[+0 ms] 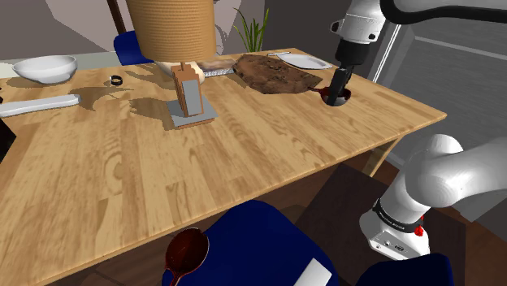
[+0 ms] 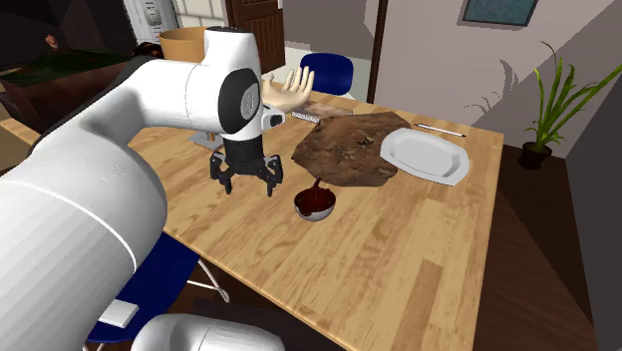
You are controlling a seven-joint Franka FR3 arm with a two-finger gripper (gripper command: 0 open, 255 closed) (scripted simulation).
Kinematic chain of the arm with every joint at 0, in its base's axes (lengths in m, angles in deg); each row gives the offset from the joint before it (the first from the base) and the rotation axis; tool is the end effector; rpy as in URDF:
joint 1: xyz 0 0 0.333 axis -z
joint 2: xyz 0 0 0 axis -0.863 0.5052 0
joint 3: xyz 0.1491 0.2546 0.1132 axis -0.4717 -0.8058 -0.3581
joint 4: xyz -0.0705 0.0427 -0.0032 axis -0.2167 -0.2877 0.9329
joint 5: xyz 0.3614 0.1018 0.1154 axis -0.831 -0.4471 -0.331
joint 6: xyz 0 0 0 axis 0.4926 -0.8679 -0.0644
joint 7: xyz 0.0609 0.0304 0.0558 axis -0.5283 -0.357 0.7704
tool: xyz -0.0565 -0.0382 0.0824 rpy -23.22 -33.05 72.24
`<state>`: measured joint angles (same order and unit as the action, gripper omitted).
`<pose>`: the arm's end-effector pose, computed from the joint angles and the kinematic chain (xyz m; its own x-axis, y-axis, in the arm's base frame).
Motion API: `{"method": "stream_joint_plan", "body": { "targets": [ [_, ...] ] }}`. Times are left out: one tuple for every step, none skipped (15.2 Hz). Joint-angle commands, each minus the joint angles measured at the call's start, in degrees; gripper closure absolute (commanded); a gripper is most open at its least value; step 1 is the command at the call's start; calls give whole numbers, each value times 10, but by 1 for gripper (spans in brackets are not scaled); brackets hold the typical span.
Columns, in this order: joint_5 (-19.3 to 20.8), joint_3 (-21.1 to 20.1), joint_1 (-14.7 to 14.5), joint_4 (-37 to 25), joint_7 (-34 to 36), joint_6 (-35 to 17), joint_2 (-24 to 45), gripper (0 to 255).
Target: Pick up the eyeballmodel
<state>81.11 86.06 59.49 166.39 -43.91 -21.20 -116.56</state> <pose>0.2965 0.0191 0.5895 0.9895 0.1403 0.0356 0.1419 -0.9887 -0.0482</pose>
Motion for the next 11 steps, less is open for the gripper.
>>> {"method": "stream_joint_plan", "body": {
  "targets": [
    [0, 0, 0, 0, 0, 0, 0, 0],
    [8, 6, 6, -8, -4, -5, 18, 0],
    [16, 12, 12, -17, -8, -9, 37, 0],
    [24, 18, 18, -26, -12, -14, 56, 0],
    [32, 24, 23, -36, -16, -18, 74, 0],
    [39, 30, 29, -46, -19, -22, 93, 0],
    [47, 36, 34, -57, -23, -25, 112, 0],
    [53, 42, 39, -69, -26, -28, 131, 0],
    [60, 47, 44, -81, -29, -31, 150, 0],
    [67, 53, 49, -93, -32, -33, 169, 0],
    [73, 58, 54, -106, -35, -35, 189, 0]
  ]
}}
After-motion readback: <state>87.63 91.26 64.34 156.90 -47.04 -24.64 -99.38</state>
